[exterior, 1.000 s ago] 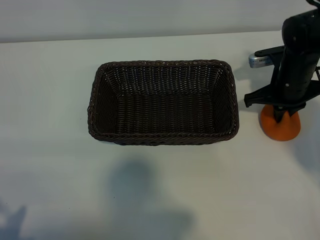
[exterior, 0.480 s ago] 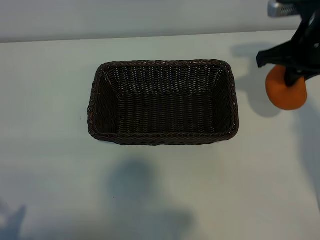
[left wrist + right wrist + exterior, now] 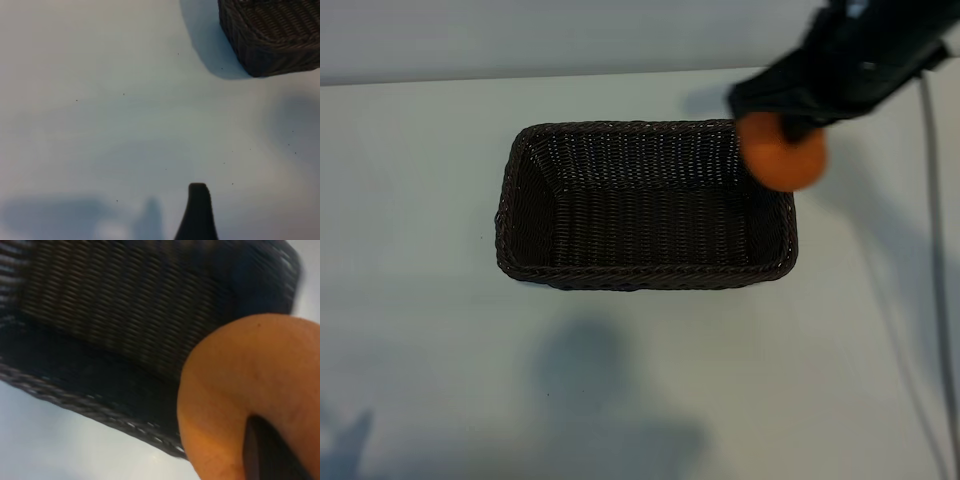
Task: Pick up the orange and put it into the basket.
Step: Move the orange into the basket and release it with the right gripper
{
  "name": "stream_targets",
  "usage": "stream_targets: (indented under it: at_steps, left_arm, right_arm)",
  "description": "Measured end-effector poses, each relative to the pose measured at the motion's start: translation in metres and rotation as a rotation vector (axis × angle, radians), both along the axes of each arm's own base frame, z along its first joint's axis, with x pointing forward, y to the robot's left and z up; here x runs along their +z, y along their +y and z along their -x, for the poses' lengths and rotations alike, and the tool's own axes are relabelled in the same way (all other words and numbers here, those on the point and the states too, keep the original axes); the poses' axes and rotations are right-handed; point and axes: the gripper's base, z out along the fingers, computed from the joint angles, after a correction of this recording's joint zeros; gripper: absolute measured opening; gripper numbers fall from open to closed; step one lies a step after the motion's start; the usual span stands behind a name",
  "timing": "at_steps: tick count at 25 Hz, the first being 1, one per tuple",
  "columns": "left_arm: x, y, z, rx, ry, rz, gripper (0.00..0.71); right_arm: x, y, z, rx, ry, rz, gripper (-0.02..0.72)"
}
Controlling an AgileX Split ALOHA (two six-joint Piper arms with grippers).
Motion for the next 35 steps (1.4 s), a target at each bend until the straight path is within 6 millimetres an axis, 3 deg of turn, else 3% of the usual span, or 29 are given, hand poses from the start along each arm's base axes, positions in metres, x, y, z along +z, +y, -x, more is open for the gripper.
stream_targets:
  at_steps: [6,17,26,28,35]
  left_arm:
    - [0.0,0.0,0.0,-0.001,0.0,-0.002,0.592]
    - [0.0,0.0,0.0,-0.001,0.0,-0.001,0.592]
    - [0.0,0.0,0.0,-0.001,0.0,-0.001,0.592]
    - [0.0,0.0,0.0,-0.001,0.0,-0.001,0.592]
    - [0.0,0.0,0.0,-0.001,0.0,-0.001,0.592]
  right_arm:
    - [-0.024,0.041,-0.021,0.078,0.037,0.02,0.076]
    - [-0.114,0.058,-0.058,0.087,0.165,0.121,0.074]
    - [-0.123,0.061,-0.063,0.083,0.156,0.097,0.102]
    - [-0.123,0.061,-0.063,0.083,0.156,0.096,0.156]
    - [-0.122,0.062,-0.063,0.087,0.152,0.092,0.568]
